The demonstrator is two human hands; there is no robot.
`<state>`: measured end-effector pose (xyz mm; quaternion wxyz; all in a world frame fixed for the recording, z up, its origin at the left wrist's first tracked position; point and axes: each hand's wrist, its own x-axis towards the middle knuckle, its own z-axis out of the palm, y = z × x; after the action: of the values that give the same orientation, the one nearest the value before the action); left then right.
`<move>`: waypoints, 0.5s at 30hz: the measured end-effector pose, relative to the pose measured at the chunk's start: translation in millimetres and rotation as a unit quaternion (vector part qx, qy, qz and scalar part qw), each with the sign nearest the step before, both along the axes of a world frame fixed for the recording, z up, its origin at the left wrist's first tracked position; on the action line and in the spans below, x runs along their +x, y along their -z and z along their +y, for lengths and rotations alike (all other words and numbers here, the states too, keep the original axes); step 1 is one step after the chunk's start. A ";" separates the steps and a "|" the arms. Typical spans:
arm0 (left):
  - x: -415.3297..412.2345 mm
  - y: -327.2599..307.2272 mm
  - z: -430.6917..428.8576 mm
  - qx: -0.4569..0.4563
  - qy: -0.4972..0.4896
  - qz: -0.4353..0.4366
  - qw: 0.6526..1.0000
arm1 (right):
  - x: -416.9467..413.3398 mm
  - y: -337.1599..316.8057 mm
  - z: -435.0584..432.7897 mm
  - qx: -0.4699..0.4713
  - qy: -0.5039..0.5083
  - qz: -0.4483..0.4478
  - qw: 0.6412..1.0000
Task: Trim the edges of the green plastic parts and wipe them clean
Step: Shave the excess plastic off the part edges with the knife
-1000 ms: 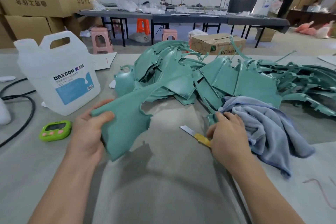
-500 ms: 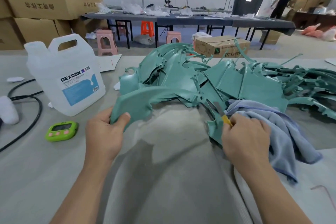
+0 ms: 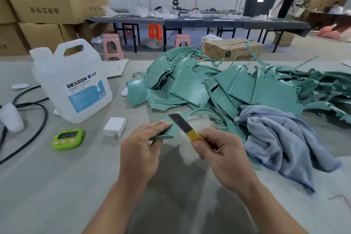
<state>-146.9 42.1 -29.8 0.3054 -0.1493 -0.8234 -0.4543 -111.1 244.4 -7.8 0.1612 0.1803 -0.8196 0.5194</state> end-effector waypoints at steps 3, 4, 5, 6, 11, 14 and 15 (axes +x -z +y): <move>0.5 -0.6 0.9 0.001 0.002 0.010 1.000 | -4.0 6.6 -0.1 0.006 0.001 -0.037 0.999; 0.7 0.0 1.0 0.006 0.007 0.011 1.000 | -6.8 9.7 -0.4 0.007 0.026 -0.049 0.998; 0.7 0.4 1.0 0.016 0.012 0.008 1.000 | -11.1 12.4 0.1 0.006 0.066 -0.059 0.996; 0.4 0.6 0.8 0.026 0.015 0.004 1.000 | -16.1 14.1 1.9 0.006 0.116 -0.064 0.991; -0.3 1.7 1.1 0.031 0.011 -0.004 0.999 | -32.1 12.2 20.8 -0.008 0.253 -0.062 0.965; -0.1 0.6 0.7 0.029 0.015 -0.004 0.999 | -22.5 7.7 16.0 -0.073 0.090 -0.031 0.993; 0.4 -0.1 0.7 0.028 0.015 -0.002 0.999 | -19.7 8.2 12.3 -0.060 0.047 -0.036 0.996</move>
<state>-146.5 42.8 -29.8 0.3008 -0.1523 -0.8085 -0.4824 -130.9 256.8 -16.0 0.1665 0.1123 -0.7998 0.5657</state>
